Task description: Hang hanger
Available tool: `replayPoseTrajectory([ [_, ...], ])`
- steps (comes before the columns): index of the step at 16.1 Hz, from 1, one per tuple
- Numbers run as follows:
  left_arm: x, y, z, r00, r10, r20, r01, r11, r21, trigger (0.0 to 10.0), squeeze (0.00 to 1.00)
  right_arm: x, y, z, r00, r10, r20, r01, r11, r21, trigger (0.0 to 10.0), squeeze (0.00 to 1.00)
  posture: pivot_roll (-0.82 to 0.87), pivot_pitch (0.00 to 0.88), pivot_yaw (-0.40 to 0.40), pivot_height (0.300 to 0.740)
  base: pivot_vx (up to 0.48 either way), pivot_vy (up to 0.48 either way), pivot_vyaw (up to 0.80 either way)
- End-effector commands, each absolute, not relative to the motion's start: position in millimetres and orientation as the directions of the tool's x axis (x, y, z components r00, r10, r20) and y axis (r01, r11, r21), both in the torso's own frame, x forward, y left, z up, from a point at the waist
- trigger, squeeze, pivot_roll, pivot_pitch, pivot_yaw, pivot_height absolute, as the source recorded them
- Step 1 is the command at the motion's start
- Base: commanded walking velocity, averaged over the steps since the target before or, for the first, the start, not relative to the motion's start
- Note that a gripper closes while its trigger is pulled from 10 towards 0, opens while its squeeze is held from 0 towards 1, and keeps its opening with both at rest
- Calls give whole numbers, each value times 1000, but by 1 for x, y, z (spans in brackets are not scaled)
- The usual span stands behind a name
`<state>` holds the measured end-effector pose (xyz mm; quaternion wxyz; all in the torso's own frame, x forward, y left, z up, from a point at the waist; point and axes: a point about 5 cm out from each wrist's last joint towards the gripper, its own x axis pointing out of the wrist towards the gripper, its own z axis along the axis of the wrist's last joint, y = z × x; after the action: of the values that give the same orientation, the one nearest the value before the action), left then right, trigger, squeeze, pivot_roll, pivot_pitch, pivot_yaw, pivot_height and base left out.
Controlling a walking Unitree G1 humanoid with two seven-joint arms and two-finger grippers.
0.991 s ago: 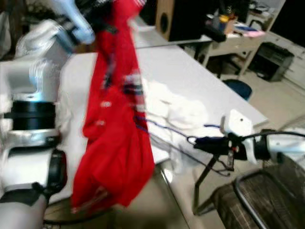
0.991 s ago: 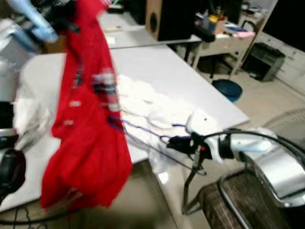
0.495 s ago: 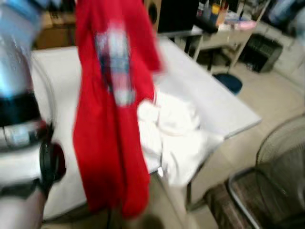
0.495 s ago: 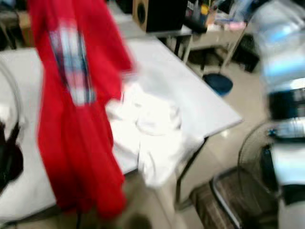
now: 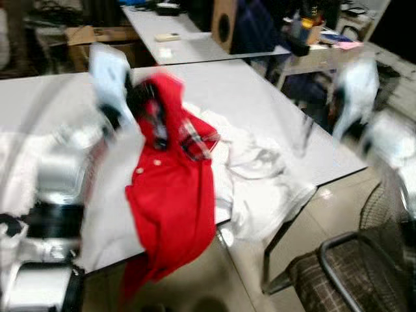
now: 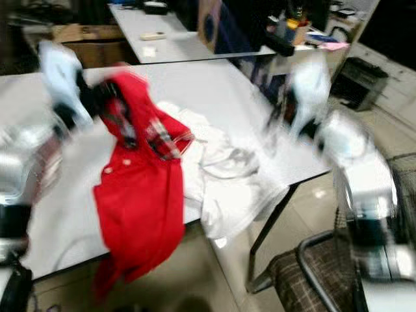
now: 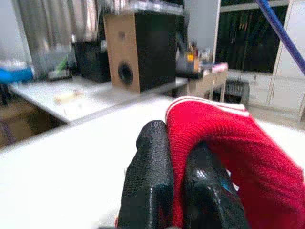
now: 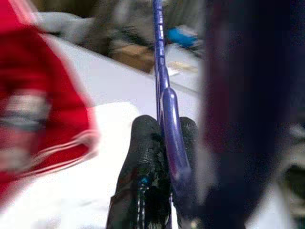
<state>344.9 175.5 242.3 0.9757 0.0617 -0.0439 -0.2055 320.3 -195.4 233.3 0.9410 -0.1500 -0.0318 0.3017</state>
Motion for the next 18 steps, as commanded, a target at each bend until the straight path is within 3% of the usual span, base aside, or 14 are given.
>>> replayPoseTrajectory([
  [1, 345, 170, 254, 907, -409, 95, 391, 905, 168, 10000, 0, 310, -194, 253, 773, 635, 6, -597, 730, -332, 10000, 0, -46, 0, -52, 740, 0, 0, 0],
  [2, 346, 171, 252, 911, -401, 92, 382, 907, 176, 10000, 0, 304, -193, 252, 752, 659, -9, -624, 707, -333, 10000, 0, -49, 0, -49, 740, 0, 0, 0],
  [5, 356, 184, 235, 953, -297, 55, 282, 940, 191, 10000, 0, 245, -200, 238, 525, 795, -303, -843, 439, -310, 10000, 0, -54, 0, -41, 740, 0, 0, 0],
  [6, 357, 187, 237, 955, -291, 62, 278, 946, 167, 8196, 0, 232, -210, 235, 472, 790, -392, -880, 397, -261, 10000, 0, -54, 0, -40, 740, 0, 0, 0],
  [8, 360, 190, 241, 957, -281, 75, 268, 952, 147, 0, 0, 225, -214, 236, 424, 788, -446, -906, 362, -221, 10000, 0, -54, 0, -39, 740, 0, 0, 0],
  [12, 360, 183, 261, 928, -338, 156, 327, 941, 90, 0, 0, 224, -205, 231, 362, 805, -471, -932, 317, -174, 10000, 0, -52, 0, -41, 740, 0, 0, 0],
  [14, 344, 152, 307, 777, -532, 337, 566, 824, -5, 0, 0, 249, -186, 212, 400, 783, -477, -917, 344, -203, 10000, 0, -43, 0, -51, 740, 0, 0, 0],
  [16, 335, 142, 328, 704, -595, 389, 638, 770, 22, 0, 0, 269, -172, 205, 422, 770, -479, -906, 363, -215, 10000, 0, -43, 0, -51, 740, 0, 0, 0],
  [18, 328, 131, 349, 641, -639, 425, 684, 727, 62, 0, 0, 286, -157, 199, 406, 751, -521, -914, 321, -249, 10000, 0, -23, 0, -69, 740, 0, 0, 0],
])
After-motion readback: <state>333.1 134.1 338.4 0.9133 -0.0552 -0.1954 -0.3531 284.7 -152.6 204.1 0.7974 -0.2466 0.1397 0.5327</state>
